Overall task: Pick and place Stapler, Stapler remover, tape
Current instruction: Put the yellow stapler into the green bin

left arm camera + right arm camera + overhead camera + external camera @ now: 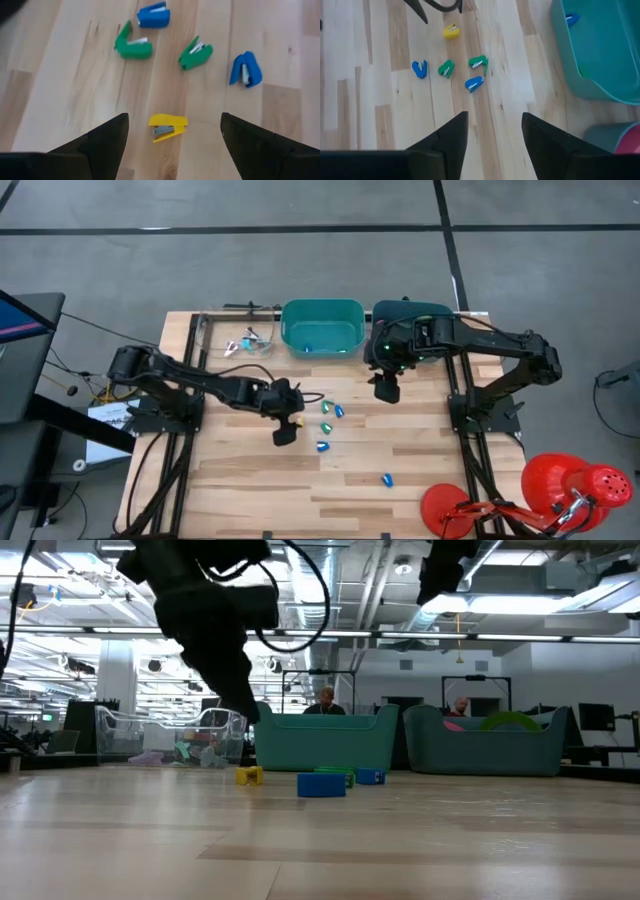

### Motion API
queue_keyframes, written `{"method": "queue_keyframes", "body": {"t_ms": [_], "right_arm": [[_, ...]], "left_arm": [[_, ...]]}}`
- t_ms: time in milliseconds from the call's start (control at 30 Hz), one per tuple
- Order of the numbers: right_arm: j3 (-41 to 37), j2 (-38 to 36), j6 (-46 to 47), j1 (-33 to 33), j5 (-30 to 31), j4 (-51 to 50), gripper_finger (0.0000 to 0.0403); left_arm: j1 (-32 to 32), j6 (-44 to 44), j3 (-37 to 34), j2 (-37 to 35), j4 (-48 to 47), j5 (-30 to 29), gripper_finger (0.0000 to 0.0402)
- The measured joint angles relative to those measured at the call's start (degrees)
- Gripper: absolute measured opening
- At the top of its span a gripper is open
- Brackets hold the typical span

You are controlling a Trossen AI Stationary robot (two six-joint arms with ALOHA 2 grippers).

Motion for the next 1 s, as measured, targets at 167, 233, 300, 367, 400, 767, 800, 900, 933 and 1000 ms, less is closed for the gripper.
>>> {"method": "queue_keyframes", "body": {"t_ms": [167,233,300,367,400,767,800,900,933,1000], "right_arm": [[0.0,0.0,-0.5,0.0,0.0,-0.4,0.017],[0.0,0.0,-0.5,-0.1,0.0,-0.4,0.0169],[0.0,0.0,-0.5,-0.2,0.0,-0.4,0.0167],[0.0,0.0,-0.6,-0.2,0.0,-0.4,0.0166],[0.0,0.0,-0.6,-0.2,0.0,-0.3,0.0166],[0.0,0.0,-2.2,-0.2,0.0,0.0,0.016],[0.0,0.0,-2.2,-0.2,0.0,0.1,0.0159],[0.0,0.0,-2.2,-0.2,0.1,0.9,0.0156],[0.0,0.0,-2.1,-0.2,0.1,1.0,0.0155],[0.0,0.0,-2.1,-0.2,0.1,1.2,0.0153]], "left_arm": [[0.0,-2.5,0.0,2.4,0.2,-0.6,0.0309],[0.0,-2.5,0.0,2.9,0.3,-1.1,0.0315],[0.0,-2.5,0.0,3.5,0.5,-1.5,0.0323],[0.0,-2.5,0.0,4.3,0.7,-1.5,0.0331],[0.0,-2.5,0.0,4.6,0.5,-1.5,0.0335],[0.0,-2.0,0.0,8.0,2.4,-1.4,0.0328],[0.0,-1.9,-0.1,8.5,2.2,-1.6,0.0326],[0.0,-2.0,-0.1,10.6,3.6,-1.2,0.0322],[0.0,-2.0,-0.1,11.0,3.9,-0.6,0.0321],[-0.1,-2.0,-0.1,11.7,4.0,0.2,0.0319]]}}
